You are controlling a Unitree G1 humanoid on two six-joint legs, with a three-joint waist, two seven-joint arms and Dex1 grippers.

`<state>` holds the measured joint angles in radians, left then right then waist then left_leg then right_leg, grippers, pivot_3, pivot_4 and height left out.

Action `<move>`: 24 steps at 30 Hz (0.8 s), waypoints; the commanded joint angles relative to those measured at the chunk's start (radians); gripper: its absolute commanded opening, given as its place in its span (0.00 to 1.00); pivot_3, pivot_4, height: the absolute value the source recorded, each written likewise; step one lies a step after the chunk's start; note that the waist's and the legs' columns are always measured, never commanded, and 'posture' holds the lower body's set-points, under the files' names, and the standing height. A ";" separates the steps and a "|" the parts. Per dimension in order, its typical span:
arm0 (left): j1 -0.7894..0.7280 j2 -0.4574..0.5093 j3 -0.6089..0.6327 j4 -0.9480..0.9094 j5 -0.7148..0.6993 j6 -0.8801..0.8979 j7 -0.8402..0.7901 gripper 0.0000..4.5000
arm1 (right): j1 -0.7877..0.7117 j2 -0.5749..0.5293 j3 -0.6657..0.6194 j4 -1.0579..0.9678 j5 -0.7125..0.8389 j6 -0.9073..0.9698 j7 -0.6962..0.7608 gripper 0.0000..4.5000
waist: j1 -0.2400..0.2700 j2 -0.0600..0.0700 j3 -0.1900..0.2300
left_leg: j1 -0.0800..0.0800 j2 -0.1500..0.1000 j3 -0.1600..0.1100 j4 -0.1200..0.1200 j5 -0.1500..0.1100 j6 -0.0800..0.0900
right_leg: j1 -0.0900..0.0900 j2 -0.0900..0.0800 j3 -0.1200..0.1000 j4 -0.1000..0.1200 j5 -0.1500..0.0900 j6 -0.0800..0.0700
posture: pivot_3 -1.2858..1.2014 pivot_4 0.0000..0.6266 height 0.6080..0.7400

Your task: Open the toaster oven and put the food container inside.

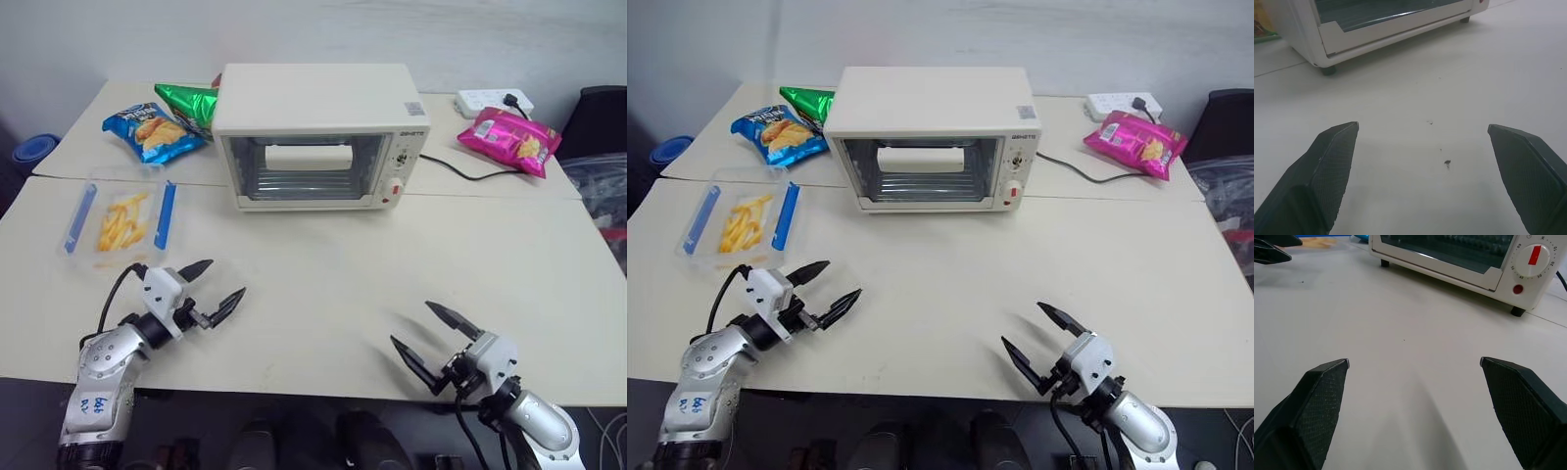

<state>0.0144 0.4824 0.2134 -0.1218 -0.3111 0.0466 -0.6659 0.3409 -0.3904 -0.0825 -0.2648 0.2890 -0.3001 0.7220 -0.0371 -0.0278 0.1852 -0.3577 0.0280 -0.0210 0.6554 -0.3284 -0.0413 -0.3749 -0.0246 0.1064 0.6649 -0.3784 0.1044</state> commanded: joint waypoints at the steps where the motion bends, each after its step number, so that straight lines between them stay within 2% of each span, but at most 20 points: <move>1: 0.004 0.009 0.001 -0.015 0.003 -0.018 -0.002 1.00 | -0.030 -0.012 -0.007 -0.009 0.030 0.002 0.006 1.00 | -0.001 0.000 0.000 | 0.000 0.000 0.000 -0.001 0.000 0.000 | 0.000 0.000 0.000 0.000 0.000 0.000 | 0.52 0.24 1.00; 6: -0.003 0.061 0.044 -0.092 -0.211 0.194 -0.104 1.00 | -0.165 -0.070 0.000 -0.096 0.150 0.171 0.034 1.00 | -0.001 0.000 0.000 | 0.001 0.000 0.000 -0.001 0.000 0.000 | 0.000 0.000 0.000 0.000 0.000 0.000 | 0.52 0.24 1.00; 8: -0.055 0.133 0.103 -0.107 -0.368 0.340 -0.155 1.00 | -0.335 -0.106 0.005 -0.125 0.249 0.350 0.006 1.00 | -0.009 0.000 0.001 | 0.001 0.001 0.000 -0.001 0.000 0.000 | 0.000 0.000 0.000 0.001 0.000 0.000 | 0.52 0.24 1.00; 10: -0.109 0.182 0.140 -0.090 -0.438 0.401 -0.183 1.00 | -0.481 -0.129 0.016 -0.104 0.293 0.485 -0.007 1.00 | -0.015 0.001 0.002 | 0.001 0.001 -0.001 -0.001 0.001 -0.001 | -0.001 0.000 -0.001 0.003 0.001 -0.002 | 0.52 0.24 1.00; 13: -0.200 0.223 0.175 -0.040 -0.488 0.454 -0.198 1.00 | -0.697 -0.130 0.045 0.006 0.292 0.612 -0.016 1.00 | -0.018 0.001 0.002 | 0.001 0.000 -0.006 -0.002 0.002 -0.002 | -0.001 0.000 -0.005 0.002 0.001 -0.003 | 0.52 0.24 1.00; 16: -0.272 0.223 0.203 -0.019 -0.529 0.488 -0.180 1.00 | -0.867 -0.085 0.059 0.130 0.274 0.666 -0.042 1.00 | -0.019 0.002 0.002 | -0.002 0.001 -0.008 -0.004 0.002 -0.003 | -0.002 0.000 -0.008 -0.002 0.001 -0.003 | 0.52 0.24 1.00; 18: -0.307 0.222 0.216 -0.016 -0.549 0.505 -0.168 1.00 | -0.942 -0.058 0.070 0.200 0.250 0.668 -0.042 1.00 | -0.020 0.002 0.002 | -0.006 0.001 -0.008 -0.003 0.003 -0.003 | -0.005 -0.002 -0.015 -0.002 0.001 -0.003 | 0.52 0.24 1.00; 19: -0.316 0.222 0.219 -0.016 -0.555 0.513 -0.163 1.00 | -0.963 -0.050 0.074 0.223 0.238 0.668 -0.041 1.00 | -0.020 0.001 0.001 | -0.015 0.001 -0.008 0.000 0.004 -0.006 | -0.013 -0.003 -0.018 0.000 0.001 -0.003 | 0.52 0.24 1.00; 21: -0.321 0.222 0.217 -0.015 -0.553 0.519 -0.165 1.00 | -1.024 -0.013 0.089 0.290 0.204 0.651 -0.052 1.00 | -0.023 0.001 0.001 | -0.024 0.001 -0.008 0.006 0.005 -0.008 | -0.023 -0.005 -0.023 0.010 0.001 -0.003 | 0.52 0.24 1.00; 24: -0.299 0.208 0.213 -0.030 -0.539 0.513 -0.161 1.00 | -1.075 0.048 0.123 0.318 0.177 0.642 -0.049 1.00 | -0.030 0.001 0.001 | -0.033 0.000 -0.003 0.010 0.004 -0.007 | -0.035 -0.012 -0.033 0.014 0.002 -0.003 | 0.52 0.24 1.00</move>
<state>-0.2903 0.6933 0.4124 -0.1262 -0.8425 0.5673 -0.8297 -0.7134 -0.3553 0.0311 0.0776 0.4707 0.3671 0.6711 -0.0667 -0.0264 0.1866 -0.3909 0.0268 -0.0216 0.6659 -0.3245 -0.0483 -0.4111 -0.0412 0.0629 0.6798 -0.3767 0.1007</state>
